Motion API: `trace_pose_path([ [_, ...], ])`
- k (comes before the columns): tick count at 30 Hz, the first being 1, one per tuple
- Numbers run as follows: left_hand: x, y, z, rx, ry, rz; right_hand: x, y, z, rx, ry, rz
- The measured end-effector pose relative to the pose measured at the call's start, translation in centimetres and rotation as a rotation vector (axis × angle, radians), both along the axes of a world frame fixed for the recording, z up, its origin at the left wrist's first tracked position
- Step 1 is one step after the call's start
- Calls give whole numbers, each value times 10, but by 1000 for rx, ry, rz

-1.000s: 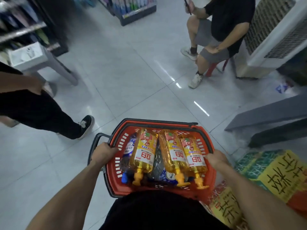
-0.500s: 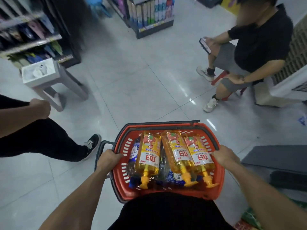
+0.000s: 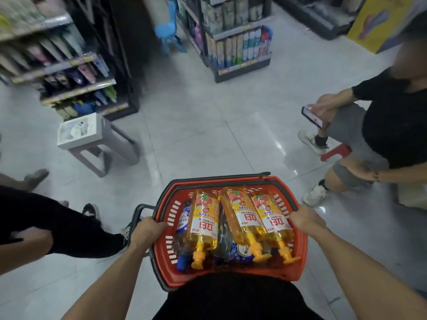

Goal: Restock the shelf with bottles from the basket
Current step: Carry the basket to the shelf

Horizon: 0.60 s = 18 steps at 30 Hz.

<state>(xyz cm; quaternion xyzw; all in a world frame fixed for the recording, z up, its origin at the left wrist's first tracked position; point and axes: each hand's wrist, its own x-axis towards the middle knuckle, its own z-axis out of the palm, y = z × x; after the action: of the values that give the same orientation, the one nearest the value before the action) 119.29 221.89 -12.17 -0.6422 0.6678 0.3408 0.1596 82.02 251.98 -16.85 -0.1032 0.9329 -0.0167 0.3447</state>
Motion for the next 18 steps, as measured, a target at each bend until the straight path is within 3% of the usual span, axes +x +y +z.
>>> trace_pose_path([
  [12, -85, -100, -1, -34, 53, 197, -130, -177, 12, -106, -39, 199],
  [18, -117, -218, -27, 28, 73, 205, -170, -280, 18, -95, -39, 238],
])
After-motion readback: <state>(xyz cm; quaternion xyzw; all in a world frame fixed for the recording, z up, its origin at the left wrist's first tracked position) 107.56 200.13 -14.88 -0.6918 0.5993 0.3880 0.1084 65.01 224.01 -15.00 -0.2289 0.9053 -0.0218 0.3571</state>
